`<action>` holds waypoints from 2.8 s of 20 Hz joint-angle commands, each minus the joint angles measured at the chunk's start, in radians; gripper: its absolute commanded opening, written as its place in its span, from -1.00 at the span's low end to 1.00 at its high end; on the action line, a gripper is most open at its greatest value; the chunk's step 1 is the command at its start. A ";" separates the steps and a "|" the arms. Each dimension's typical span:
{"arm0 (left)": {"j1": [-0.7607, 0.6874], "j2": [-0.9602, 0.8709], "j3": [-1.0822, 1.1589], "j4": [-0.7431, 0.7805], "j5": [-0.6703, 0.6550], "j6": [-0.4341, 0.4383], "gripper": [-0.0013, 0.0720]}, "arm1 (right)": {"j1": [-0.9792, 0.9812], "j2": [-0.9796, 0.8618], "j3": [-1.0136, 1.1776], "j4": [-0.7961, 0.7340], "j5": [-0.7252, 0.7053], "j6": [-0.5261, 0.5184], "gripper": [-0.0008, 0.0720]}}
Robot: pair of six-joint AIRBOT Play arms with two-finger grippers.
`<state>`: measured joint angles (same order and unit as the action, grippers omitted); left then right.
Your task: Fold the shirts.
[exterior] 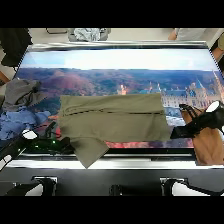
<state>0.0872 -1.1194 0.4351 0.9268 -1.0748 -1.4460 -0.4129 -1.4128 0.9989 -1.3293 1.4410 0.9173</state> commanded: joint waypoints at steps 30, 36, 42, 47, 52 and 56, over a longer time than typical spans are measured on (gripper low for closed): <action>0.016 -0.281 0.837 0.131 -0.039 0.009 -0.90 | 0.232 -0.202 0.420 0.113 -0.398 0.071 -0.88; 0.026 -0.636 1.091 0.123 -0.149 0.006 -0.90 | 0.232 -0.403 0.585 0.148 -0.398 0.127 -0.88; 0.035 -0.690 1.101 0.116 -0.152 0.006 -0.67 | 0.230 -0.444 0.597 0.185 -0.391 0.133 -0.44; 0.067 -0.656 1.186 0.073 -0.275 0.008 -0.06 | 0.141 -0.402 0.640 0.205 -0.328 0.048 0.98; 0.011 -0.533 1.186 0.014 -0.260 0.036 -0.06 | 0.068 -0.535 0.640 0.441 -0.159 0.070 0.98; -0.053 -0.450 1.186 0.014 -0.252 0.036 -0.06 | 0.114 -0.612 0.640 0.538 -0.117 0.082 0.88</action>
<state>0.0727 -1.6249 1.6184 0.9508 -1.3342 -1.4136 -0.3176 -1.9709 1.6421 -0.8658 1.2690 0.9844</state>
